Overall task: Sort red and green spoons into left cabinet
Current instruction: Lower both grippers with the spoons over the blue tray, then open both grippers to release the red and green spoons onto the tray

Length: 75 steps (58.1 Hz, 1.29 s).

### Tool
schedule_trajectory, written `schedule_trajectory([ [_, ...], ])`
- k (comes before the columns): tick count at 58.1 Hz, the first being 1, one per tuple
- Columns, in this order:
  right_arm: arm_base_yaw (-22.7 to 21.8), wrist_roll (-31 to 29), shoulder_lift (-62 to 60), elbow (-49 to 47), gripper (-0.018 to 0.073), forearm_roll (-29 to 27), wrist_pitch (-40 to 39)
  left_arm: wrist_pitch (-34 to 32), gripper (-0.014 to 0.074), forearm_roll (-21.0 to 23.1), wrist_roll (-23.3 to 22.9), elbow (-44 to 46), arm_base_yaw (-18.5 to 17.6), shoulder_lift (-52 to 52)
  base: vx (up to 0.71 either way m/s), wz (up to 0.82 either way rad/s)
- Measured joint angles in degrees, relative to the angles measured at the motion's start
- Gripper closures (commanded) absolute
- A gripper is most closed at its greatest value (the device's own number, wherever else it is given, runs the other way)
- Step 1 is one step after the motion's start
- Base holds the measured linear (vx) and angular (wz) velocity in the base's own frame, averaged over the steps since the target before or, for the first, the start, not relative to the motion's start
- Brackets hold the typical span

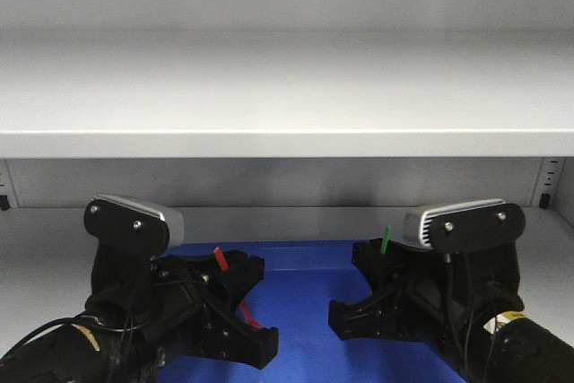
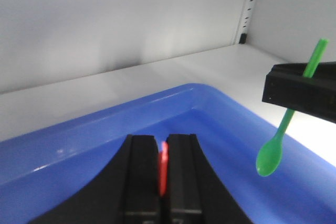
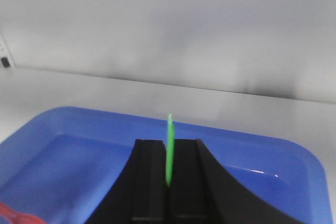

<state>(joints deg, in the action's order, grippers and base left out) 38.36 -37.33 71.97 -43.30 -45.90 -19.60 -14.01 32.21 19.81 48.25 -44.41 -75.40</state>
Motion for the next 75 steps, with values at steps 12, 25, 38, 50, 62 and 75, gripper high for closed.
schedule_trajectory([
  [12, 0.0, 0.0, 0.1, 0.0, 0.0284, 1.6, 1.5, -0.7, 0.0309, -0.3, 0.0, 0.0, 0.0, -0.6, 0.0, 0.0],
  [25, 0.0, -2.0, 0.1, 0.0, -0.0037, 1.7, 1.5, -0.8, 0.0104, -0.3, 3.6, 0.0, 0.0, -0.6, 0.0, 0.0],
  [38, 0.0, -19.4, 0.1, -0.1, -0.0096, 1.7, 2.6, 2.1, 0.0072, -0.3, 22.7, 0.0, 0.0, -0.6, 0.0, 0.0],
  [50, 0.0, -33.7, 0.1, -0.1, -0.0048, -1.6, 2.7, 1.0, 0.0072, -0.3, 33.6, 0.0, 0.3, -0.6, 0.0, 0.0],
  [62, 0.0, -37.5, 0.1, -0.1, -0.0016, -7.7, 2.5, 0.1, 0.0072, -0.3, 34.5, 0.0, 4.1, -0.6, 0.0, 0.0],
  [75, 0.0, -37.7, 0.1, -0.1, -0.0016, -9.0, 2.3, 0.9, 0.0072, 0.2, 34.5, 0.0, 5.3, -0.6, 0.0, 0.0],
])
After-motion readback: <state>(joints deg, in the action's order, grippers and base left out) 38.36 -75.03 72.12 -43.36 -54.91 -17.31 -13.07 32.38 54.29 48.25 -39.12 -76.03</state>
